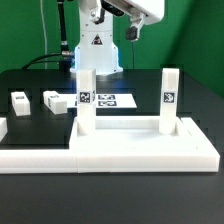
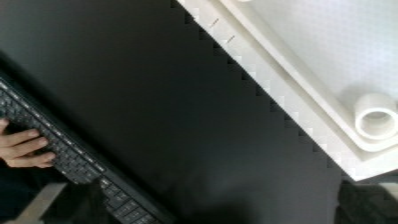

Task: Assemble desk

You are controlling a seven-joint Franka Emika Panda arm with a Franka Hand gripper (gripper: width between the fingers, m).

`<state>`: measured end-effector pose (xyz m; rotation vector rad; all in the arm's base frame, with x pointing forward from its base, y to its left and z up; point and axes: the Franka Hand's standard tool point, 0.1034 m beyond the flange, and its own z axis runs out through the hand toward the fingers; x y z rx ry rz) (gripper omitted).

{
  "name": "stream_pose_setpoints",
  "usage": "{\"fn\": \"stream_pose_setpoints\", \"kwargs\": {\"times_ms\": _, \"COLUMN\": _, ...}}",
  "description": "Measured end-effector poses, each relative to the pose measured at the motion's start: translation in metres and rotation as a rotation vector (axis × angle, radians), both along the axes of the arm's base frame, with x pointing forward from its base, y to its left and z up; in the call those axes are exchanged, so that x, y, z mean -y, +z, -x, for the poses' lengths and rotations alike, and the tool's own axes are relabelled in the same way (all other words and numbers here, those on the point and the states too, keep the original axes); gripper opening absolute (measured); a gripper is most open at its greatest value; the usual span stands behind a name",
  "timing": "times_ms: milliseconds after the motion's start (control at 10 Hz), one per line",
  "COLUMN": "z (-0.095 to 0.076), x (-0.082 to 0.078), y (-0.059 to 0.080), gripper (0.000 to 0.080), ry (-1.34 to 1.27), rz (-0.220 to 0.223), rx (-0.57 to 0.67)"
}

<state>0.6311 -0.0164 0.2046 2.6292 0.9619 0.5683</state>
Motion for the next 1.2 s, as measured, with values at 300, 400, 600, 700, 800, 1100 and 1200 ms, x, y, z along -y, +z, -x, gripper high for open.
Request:
{"fn": "stream_pose_setpoints", "kwargs": {"times_ms": 300, "z": 0.067, "x": 0.036, "y": -0.029, "gripper": 0.0648, "ry": -0.004, "rz": -0.013, "rx": -0.148}}
{"fn": "stream_pose_setpoints", "kwargs": {"times_ms": 400, "z": 0.093, "x": 0.052, "y": -0.04, "gripper": 0.0648, "ry": -0.004, "rz": -0.012, "rx": -0.224}}
{"fn": "stream_pose_setpoints", "kwargs": {"times_ms": 600, "z": 0.119, "x": 0.053, "y": -0.048, "gripper": 0.0648, "ry": -0.022, "rz": -0.031, "rx": -0.274}}
{"fn": "stream_pose_setpoints", "kwargs": {"times_ms": 700, "z": 0.119, "x": 0.054, "y": -0.048, "gripper": 0.0648, "ry": -0.022, "rz": -0.031, "rx": -0.274}}
{"fn": "stream_pose_setpoints", "kwargs": {"times_ms": 800, "z": 0.118, "x": 0.054, "y": -0.049, "gripper": 0.0648, "ry": -0.022, "rz": -0.03, "rx": -0.275}}
{"fn": "stream_pose_setpoints", "kwargs": {"times_ms": 1100, "z": 0.12, "x": 0.054, "y": -0.051, "gripper": 0.0648, "ry": -0.024, "rz": -0.031, "rx": -0.279}}
{"fn": "stream_pose_setpoints", "kwargs": {"times_ms": 1200, "z": 0.141, "x": 0.061, "y": -0.069, "gripper": 0.0648, "ry": -0.08, "rz": -0.053, "rx": -0.338}}
